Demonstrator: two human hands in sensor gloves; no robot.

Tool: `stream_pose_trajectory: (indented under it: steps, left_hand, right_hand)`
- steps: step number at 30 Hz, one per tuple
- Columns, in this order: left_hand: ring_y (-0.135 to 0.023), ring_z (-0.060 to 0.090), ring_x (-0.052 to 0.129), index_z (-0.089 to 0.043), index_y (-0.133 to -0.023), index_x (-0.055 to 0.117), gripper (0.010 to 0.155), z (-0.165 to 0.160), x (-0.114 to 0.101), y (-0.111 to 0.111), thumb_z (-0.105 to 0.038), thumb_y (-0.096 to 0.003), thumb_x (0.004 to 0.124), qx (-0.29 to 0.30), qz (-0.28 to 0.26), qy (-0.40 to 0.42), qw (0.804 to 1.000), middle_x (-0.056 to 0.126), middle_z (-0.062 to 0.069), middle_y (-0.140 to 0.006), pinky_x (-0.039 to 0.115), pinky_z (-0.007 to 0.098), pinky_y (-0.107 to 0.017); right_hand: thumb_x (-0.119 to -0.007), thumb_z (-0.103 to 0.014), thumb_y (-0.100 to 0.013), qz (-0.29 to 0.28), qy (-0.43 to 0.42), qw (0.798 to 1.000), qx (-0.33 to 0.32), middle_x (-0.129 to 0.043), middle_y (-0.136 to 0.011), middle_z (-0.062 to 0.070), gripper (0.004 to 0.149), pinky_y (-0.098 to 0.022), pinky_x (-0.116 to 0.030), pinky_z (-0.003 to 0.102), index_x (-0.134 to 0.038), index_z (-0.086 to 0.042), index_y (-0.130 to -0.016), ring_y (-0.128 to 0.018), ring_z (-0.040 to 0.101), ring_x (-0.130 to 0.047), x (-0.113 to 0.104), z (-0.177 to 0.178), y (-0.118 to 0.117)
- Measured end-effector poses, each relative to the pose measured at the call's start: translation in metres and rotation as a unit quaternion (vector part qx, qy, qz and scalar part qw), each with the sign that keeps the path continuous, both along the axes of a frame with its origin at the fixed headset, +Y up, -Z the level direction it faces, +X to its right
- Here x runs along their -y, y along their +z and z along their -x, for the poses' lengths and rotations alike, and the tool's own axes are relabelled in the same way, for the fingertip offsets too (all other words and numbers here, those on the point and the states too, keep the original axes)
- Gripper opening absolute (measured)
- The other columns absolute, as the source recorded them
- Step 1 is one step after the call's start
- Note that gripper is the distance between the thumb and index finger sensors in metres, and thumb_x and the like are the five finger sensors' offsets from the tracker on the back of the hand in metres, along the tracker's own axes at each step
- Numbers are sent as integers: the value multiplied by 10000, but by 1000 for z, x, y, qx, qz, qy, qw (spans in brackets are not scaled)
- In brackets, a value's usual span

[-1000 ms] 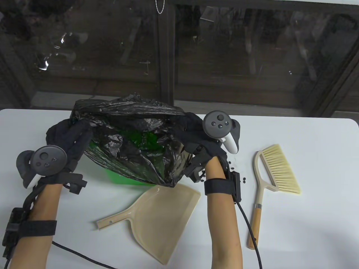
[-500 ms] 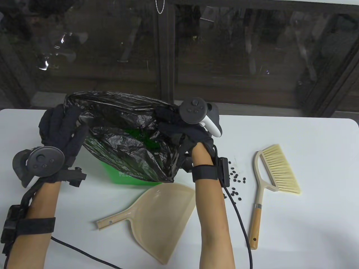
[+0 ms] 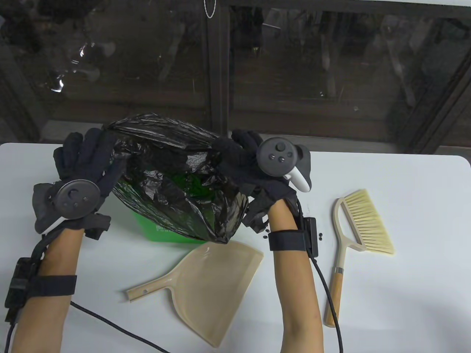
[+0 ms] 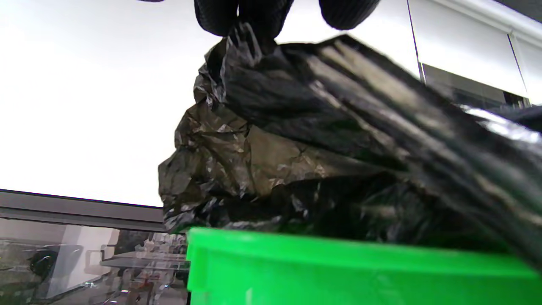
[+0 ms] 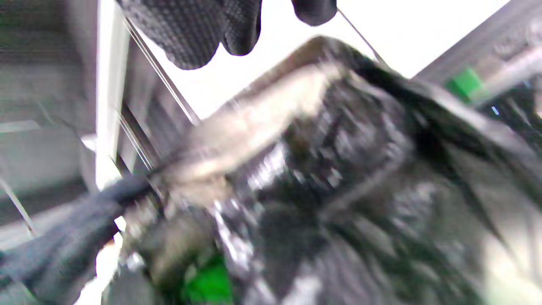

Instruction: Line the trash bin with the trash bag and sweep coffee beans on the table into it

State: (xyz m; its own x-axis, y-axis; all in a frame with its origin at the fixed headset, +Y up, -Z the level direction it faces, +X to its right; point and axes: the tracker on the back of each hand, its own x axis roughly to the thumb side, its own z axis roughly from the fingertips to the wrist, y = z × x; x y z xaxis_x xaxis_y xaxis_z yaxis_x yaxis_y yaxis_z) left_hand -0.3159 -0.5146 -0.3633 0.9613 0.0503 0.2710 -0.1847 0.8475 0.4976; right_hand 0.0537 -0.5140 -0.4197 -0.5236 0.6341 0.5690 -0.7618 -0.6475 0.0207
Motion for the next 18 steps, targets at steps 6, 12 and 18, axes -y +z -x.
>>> stream_pose_trajectory:
  steps: [6,12,18]
  left_hand:
    - [-1075,622,320,-115,-1219,488,590,4,8,-11,-445,-731,516,-6,30,7,1000,433,185,-1266,266,785,-699]
    - [-1074,627,355,-105,-1210,538,595,13,18,-27,-456,-731,515,-14,74,35,997,532,202,-1244,280,789,-696]
    - [-1071,641,375,-97,-1228,506,632,22,35,-50,-485,-730,493,-9,139,87,986,569,218,-1241,281,795,-693]
  right_hand:
    - [-661,-463,-531,-17,30,999,8,-820,-986,28,504,-637,-406,718,-654,-257,-991,-1020,421,-522,19,-16,7]
    - [-591,-515,-539,58,103,993,8,-678,-1125,77,579,-622,-330,737,-591,-222,-1039,-1053,473,-362,37,-1,-22]
    - [-504,-574,-530,133,84,987,-5,-519,-1193,96,666,-616,-277,740,-485,-202,-1082,-1052,485,-244,53,9,-51]
